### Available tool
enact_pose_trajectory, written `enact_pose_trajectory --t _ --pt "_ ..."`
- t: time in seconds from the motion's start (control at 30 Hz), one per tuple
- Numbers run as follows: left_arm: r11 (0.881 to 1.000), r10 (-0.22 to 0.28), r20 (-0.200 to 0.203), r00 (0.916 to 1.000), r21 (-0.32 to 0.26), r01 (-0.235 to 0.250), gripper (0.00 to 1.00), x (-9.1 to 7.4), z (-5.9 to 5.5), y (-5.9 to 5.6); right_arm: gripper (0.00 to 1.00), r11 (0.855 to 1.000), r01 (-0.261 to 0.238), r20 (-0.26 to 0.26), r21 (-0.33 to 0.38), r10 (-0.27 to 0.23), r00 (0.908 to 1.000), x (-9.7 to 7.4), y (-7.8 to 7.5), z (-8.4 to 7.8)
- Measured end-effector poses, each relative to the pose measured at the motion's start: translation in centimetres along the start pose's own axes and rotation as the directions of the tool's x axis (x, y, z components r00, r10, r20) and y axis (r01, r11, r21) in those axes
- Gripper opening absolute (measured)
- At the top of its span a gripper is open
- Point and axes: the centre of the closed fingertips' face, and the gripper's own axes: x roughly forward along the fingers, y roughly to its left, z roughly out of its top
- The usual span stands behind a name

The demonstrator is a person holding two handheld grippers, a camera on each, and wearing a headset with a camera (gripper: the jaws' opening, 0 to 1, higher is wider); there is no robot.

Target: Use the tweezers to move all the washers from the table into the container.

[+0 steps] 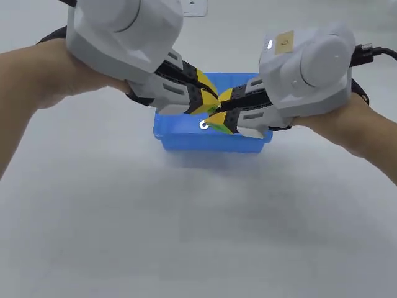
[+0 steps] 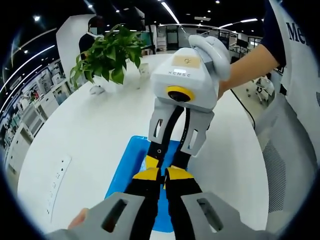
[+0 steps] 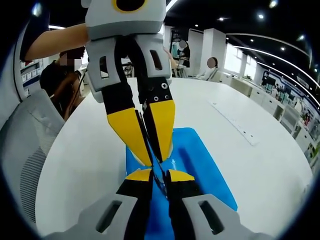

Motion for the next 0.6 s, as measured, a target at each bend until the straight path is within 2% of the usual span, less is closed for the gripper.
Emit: enact_pose_trajectory --t 0.2,0.33,0.47,0.6 --pt "1.0 0.001 0.013 0.9999 0.03 -0.002 0.07 -0.7 0.9 -0.6 0.11 1.0 0.016 0.001 -0.027 -0.016 0.9999 -1.3 0.4 0.6" --pt "0.998 0.002 0.029 0.9996 0.057 -0.003 0.07 -1.4 2.1 -1.3 0.11 0.999 0.029 0.013 -0.037 -0.029 0.9995 -2.4 0.7 1.3" --pt "0.996 0.004 0.048 0.9988 0.087 -0.008 0.07 -2.3 3.0 -2.2 0.1 0.998 0.041 0.023 -0.057 -0.04 0.9989 -3.7 1.5 2.1" --pt "0.995 -0.004 0.085 0.9964 0.096 -0.004 0.07 -3.2 3.8 -3.7 0.1 0.996 0.034 0.03 -0.08 -0.031 0.9991 -4.9 2.7 2.7"
